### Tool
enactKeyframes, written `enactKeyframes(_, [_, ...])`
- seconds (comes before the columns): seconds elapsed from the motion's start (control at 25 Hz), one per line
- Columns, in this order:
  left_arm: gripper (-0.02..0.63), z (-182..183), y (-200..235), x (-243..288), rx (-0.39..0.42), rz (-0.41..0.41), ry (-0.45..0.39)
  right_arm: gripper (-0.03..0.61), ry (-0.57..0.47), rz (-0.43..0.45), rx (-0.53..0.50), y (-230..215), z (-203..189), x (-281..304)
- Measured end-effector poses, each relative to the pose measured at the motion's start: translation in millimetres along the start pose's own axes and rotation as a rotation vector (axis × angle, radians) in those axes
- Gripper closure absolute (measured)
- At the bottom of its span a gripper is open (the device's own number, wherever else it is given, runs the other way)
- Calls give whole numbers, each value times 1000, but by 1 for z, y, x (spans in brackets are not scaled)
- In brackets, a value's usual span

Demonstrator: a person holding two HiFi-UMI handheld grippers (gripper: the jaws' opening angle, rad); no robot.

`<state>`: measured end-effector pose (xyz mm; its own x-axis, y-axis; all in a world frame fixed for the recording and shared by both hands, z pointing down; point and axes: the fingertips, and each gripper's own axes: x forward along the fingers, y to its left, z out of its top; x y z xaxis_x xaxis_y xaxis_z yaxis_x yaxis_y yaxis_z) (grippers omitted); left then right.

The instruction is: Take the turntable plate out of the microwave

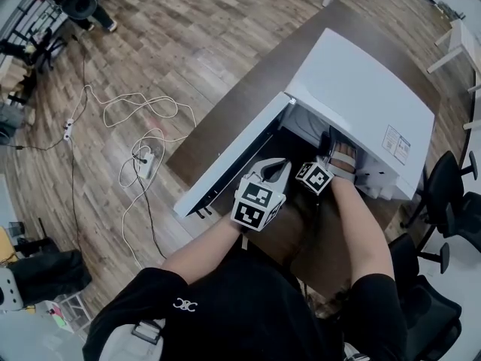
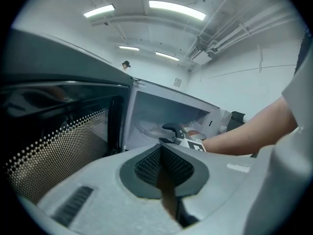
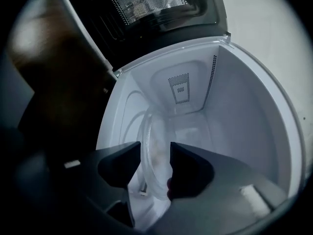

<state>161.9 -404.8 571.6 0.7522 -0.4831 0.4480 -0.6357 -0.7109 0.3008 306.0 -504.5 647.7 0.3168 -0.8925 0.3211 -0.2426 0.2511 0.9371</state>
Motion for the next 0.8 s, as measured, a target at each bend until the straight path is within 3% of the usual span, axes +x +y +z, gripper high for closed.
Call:
enactKeyframes(0.36, [606, -1, -2, -6, 9, 2, -6, 402, 87, -63, 15, -5, -10, 11])
enactKeyframes(0.8, [606, -5, 4, -9, 0, 4, -8, 411, 37, -42, -19, -6, 5, 20])
